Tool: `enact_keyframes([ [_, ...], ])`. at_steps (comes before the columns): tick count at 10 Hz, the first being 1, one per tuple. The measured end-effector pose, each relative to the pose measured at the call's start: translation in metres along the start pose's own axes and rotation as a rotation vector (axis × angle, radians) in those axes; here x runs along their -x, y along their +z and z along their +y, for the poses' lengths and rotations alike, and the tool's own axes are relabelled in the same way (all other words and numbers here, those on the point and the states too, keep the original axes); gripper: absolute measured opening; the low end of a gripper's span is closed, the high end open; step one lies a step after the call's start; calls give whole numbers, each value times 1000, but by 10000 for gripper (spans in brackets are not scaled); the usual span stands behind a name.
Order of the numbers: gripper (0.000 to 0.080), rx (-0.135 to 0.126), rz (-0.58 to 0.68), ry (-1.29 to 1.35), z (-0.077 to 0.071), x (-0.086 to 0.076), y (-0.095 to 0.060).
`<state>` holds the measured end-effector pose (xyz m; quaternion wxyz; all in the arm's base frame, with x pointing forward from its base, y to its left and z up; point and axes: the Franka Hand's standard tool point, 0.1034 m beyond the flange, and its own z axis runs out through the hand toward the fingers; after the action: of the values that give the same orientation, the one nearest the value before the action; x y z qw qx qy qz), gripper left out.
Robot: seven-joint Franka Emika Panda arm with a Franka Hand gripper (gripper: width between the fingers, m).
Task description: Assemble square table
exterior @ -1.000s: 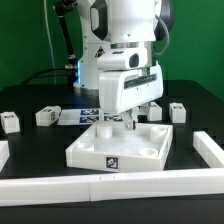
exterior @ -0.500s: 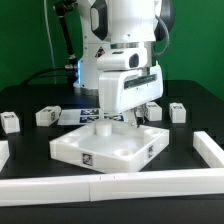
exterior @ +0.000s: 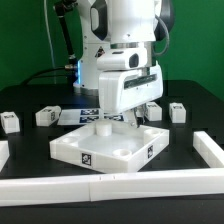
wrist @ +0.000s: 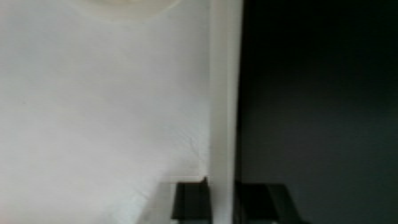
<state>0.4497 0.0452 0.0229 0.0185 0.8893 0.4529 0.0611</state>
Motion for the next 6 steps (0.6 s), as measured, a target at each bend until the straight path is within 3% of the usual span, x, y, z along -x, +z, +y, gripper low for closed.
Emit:
enact_keyframes([
  [4, 57, -8, -6, -220, 3, -25, 2],
  [6, 57, -7, -6, -217, 3, -24, 2],
])
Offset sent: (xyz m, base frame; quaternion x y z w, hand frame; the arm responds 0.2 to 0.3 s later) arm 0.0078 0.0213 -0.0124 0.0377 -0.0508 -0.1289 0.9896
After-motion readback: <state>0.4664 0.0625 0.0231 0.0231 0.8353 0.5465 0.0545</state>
